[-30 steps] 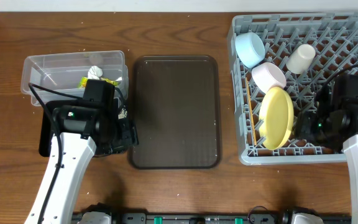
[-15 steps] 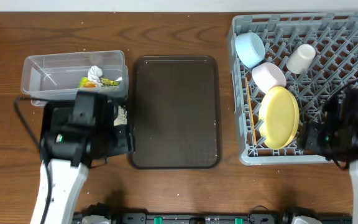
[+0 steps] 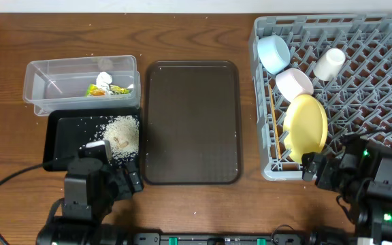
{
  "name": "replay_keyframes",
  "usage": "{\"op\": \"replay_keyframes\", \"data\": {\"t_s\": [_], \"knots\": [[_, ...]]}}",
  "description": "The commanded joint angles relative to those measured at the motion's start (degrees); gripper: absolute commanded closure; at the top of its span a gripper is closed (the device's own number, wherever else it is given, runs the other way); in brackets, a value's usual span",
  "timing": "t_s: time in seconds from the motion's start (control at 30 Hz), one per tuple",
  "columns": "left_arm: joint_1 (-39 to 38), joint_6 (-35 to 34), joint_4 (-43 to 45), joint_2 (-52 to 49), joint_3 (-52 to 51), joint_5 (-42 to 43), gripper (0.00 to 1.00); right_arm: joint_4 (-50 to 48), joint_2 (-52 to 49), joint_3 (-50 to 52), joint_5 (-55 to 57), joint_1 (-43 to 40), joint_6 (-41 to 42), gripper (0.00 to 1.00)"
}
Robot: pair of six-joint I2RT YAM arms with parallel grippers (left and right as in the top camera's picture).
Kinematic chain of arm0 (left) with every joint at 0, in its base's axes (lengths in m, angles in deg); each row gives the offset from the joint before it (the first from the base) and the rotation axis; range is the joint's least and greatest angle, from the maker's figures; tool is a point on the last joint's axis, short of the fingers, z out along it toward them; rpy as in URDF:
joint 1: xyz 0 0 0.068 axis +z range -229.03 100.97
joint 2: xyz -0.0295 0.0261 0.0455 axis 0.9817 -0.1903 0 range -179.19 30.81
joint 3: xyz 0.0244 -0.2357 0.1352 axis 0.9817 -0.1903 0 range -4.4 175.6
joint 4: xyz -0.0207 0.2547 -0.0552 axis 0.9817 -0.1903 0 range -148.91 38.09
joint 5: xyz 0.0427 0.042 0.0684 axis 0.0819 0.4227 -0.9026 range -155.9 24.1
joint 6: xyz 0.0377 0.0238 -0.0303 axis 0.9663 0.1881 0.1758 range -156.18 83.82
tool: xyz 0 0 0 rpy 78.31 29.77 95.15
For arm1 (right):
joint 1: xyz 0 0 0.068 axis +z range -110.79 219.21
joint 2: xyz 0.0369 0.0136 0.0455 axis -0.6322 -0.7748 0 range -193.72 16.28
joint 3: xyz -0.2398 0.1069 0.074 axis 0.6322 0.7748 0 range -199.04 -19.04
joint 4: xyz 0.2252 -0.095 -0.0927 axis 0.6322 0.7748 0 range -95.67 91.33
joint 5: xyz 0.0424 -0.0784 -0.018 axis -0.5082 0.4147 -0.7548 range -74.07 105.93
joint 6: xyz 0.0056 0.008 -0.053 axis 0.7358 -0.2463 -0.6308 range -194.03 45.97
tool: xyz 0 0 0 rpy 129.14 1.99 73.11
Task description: Sort waste into correct bins and load items into the dishwasher rack
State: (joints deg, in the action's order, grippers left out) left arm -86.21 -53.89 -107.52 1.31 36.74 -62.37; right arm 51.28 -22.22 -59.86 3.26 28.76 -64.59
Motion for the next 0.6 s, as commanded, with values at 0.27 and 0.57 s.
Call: {"op": "replay_keyframes", "data": {"t_s": [0.27,0.57], "knots": [[-0.02,-1.01,1.51,-0.44,-1.95,-1.66,0.03,-4.44,3.26,3.06,1.46,-0.72,5.33,0.01],[-0.02,-1.01,1.51,-0.44,-1.95,-1.66,0.02,-4.17,3.26,3.06,1.51,-0.72,5.31,0.01]]}}
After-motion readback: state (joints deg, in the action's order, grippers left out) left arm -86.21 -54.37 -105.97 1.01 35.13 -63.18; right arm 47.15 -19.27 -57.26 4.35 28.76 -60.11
